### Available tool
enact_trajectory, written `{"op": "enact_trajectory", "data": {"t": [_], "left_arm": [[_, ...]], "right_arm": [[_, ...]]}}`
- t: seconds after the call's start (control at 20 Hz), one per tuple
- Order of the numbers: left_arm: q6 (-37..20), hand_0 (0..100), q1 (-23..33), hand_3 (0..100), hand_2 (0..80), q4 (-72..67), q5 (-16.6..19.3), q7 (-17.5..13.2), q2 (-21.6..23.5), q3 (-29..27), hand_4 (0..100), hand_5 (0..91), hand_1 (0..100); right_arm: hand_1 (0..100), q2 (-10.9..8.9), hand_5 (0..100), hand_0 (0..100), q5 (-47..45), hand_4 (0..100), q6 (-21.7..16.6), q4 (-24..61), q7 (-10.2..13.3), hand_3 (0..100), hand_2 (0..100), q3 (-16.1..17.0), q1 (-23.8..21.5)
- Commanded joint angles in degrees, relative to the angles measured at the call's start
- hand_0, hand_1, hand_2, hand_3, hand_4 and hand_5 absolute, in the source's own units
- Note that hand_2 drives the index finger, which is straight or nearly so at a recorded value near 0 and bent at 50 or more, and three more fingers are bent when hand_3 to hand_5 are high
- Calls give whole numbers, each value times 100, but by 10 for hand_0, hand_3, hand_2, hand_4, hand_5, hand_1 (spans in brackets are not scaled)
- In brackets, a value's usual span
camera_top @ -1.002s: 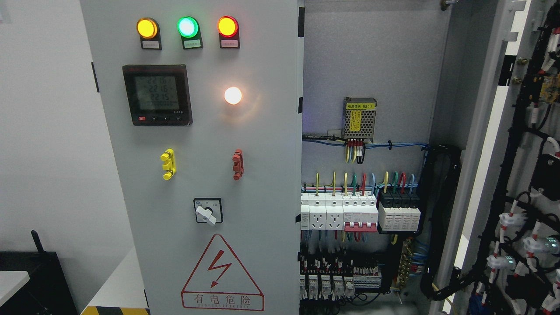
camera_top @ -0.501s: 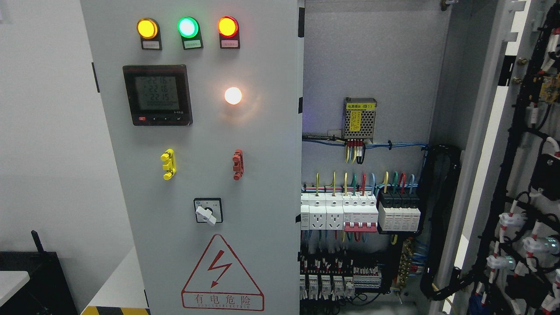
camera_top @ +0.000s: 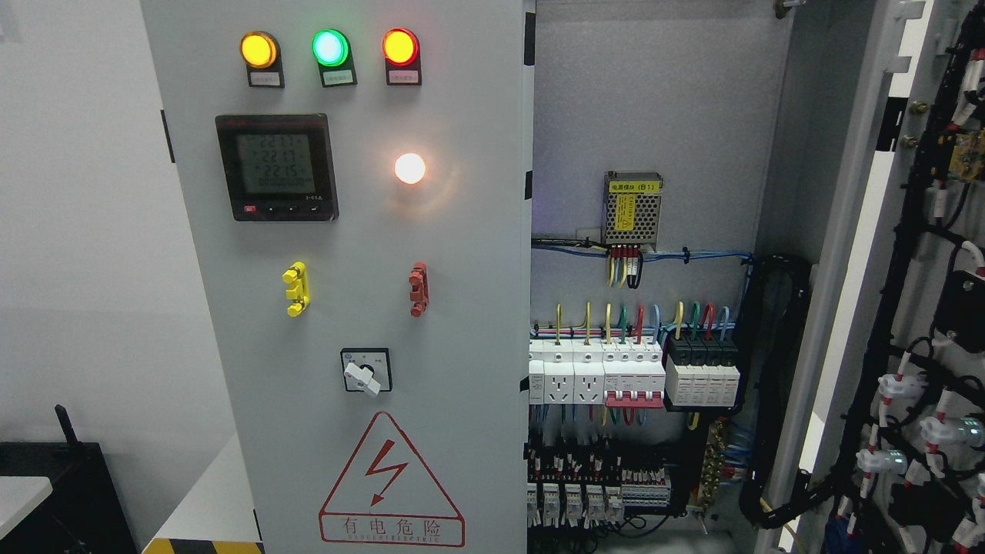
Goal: Open door with both hands
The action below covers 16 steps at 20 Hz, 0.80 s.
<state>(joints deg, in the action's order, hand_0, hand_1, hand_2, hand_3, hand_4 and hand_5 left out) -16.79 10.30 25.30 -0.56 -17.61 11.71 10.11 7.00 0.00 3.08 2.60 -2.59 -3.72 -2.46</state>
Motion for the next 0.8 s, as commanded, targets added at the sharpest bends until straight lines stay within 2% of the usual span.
{"op": "enact_trajectory", "data": {"t": [0.0,0.25,0.35,0.6,0.75], "left_arm": [[106,0,-485,0,0,-2116,-14,3,-1365,-422,0,0,0],[641,0,-538,0,0,-2363,-14,3,-1391,-466,0,0,0],[730,0,-538,0,0,-2381,21,20,-1391,-650,0,0,0],[817,0,-687,0,0,-2363,39,205,-1391,-782,0,0,0],[1204,0,-696,0,0,-2346,30,205,-1391,-800,0,0,0]], "right_arm": [[0,-40,0,384,53,0,-9,108,-5,0,0,12,9],[0,-172,0,383,44,0,-9,802,-22,0,0,12,-9],[0,-190,0,383,44,0,-9,1179,-13,0,0,3,-87],[0,-322,0,383,44,0,-18,2296,-22,0,0,-32,-509],[0,-427,0,383,44,0,-9,3313,-22,0,0,-102,-991]]}}
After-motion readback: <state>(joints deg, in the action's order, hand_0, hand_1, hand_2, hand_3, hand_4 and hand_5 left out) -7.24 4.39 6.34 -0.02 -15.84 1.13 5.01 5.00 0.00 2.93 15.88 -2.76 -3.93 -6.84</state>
